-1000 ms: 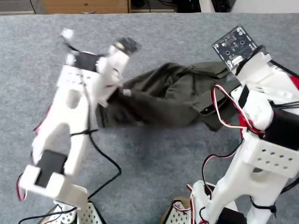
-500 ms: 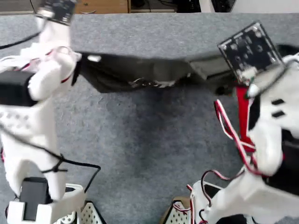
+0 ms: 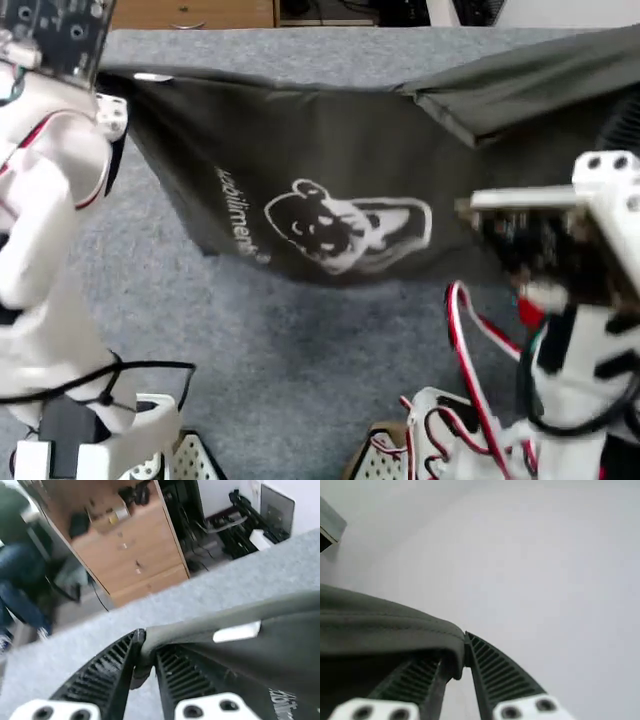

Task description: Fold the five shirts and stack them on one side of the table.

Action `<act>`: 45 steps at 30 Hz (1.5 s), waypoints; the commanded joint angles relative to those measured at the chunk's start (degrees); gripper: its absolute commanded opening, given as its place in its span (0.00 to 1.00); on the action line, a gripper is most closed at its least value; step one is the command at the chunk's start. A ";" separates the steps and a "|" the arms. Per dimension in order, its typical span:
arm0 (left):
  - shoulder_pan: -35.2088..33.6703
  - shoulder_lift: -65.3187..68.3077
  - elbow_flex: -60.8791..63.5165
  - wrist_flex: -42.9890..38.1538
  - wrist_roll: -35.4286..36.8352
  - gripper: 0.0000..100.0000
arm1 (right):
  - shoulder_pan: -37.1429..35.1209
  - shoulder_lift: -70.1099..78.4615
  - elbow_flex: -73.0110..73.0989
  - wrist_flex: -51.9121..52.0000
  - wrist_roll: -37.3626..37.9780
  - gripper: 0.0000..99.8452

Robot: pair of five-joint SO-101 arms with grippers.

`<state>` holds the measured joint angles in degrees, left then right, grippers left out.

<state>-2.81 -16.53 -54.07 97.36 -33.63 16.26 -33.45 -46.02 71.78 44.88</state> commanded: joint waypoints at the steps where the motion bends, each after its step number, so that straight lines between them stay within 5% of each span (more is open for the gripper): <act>1: -0.97 -1.54 -1.49 1.76 -4.31 0.02 | 0.92 1.10 0.92 0.88 0.97 0.00; 9: -3.08 -1.63 23.21 3.60 -17.23 0.02 | 0.40 0.84 27.21 4.57 0.97 0.00; 19: -3.08 -0.92 71.30 3.34 -35.96 0.02 | -6.37 0.84 56.13 4.31 0.97 0.00; 23: -3.08 0.48 83.69 -4.92 -38.95 0.02 | -8.92 0.75 64.13 2.29 0.79 0.00; 27: -3.16 4.26 88.44 -15.65 -36.31 0.02 | -9.10 0.66 69.67 -1.23 0.44 0.00; 32: -2.64 10.33 88.70 -19.78 -34.55 0.11 | -8.84 0.66 71.25 -2.46 0.62 0.00; 45: 1.67 10.95 87.91 -16.00 -32.53 0.12 | -8.84 1.01 71.52 -3.60 0.44 0.00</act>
<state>-3.16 -5.19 34.73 79.60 -66.77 8.00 -32.31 25.71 69.23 45.23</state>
